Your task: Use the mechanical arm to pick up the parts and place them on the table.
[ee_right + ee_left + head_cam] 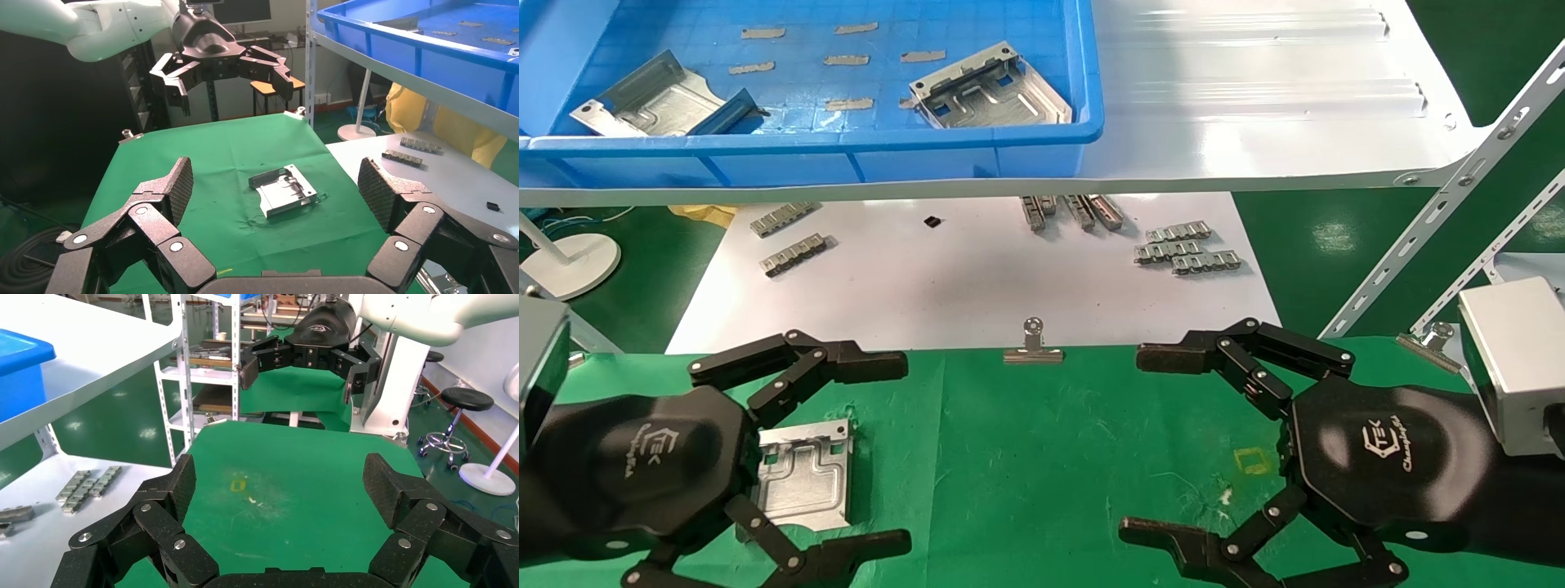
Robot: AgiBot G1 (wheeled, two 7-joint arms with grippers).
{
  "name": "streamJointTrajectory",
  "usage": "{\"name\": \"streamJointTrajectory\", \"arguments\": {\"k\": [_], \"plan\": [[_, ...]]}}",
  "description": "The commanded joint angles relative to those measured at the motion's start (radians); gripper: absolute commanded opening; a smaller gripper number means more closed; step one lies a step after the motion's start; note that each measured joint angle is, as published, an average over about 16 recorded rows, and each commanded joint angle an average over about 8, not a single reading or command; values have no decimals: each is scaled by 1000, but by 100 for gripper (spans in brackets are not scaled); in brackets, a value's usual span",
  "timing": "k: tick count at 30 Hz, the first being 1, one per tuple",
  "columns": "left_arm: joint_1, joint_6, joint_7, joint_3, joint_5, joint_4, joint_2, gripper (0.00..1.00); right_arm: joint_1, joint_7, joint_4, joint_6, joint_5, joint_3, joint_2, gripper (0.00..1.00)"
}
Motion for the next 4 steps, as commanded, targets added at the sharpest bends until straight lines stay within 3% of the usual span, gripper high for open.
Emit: {"name": "streamJointTrajectory", "arguments": {"k": [1, 4], "plan": [[0, 0, 0, 0, 0, 0, 0, 100, 0, 0, 0, 0, 0, 0, 0, 100], [0, 0, 0, 0, 0, 0, 0, 100, 0, 0, 0, 0, 0, 0, 0, 100]]}}
